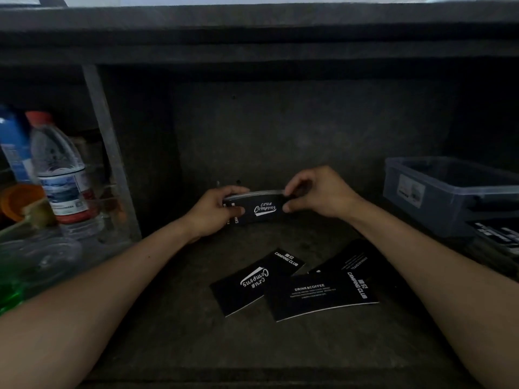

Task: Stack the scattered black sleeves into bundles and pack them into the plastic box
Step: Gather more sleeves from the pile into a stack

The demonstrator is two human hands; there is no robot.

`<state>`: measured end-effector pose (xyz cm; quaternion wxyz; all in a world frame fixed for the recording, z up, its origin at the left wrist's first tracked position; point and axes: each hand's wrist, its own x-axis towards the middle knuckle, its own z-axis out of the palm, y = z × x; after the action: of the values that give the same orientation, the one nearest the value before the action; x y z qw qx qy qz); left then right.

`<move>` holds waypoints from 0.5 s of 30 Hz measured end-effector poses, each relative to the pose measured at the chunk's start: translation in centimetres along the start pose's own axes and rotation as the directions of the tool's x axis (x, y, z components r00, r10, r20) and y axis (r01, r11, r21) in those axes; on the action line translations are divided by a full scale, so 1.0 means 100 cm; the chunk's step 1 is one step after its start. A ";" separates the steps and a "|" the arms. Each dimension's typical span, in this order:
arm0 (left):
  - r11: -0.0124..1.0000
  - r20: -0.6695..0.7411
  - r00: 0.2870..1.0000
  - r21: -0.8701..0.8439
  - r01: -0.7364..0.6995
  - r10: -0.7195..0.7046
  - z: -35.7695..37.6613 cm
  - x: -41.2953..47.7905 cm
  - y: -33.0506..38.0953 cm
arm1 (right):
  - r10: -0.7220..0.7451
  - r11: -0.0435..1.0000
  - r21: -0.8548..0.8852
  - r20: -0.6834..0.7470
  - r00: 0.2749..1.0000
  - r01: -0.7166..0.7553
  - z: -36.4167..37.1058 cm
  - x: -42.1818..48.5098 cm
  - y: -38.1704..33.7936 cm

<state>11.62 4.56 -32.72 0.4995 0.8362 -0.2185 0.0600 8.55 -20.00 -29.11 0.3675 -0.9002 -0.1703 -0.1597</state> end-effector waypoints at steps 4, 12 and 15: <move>0.999 -0.008 0.999 -0.031 0.035 -0.036 -0.005 0.006 -0.005 | 0.064 0.994 -0.107 0.577 0.815 -0.002 0.008 -0.026 -0.023; 1.000 -0.034 0.999 -0.025 0.015 -0.016 -0.004 0.011 -0.013 | 0.212 0.951 -0.297 0.405 0.889 -0.091 -0.021 -0.020 0.006; 1.000 -0.056 0.998 -0.013 0.022 -0.022 -0.005 0.013 -0.016 | 0.203 0.966 -0.236 0.454 0.867 -0.103 -0.017 -0.025 0.002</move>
<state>13.53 5.24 -33.31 0.5112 0.8334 -0.1955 0.0765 6.20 -21.80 -29.15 0.2318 -0.9553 -0.1656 0.0789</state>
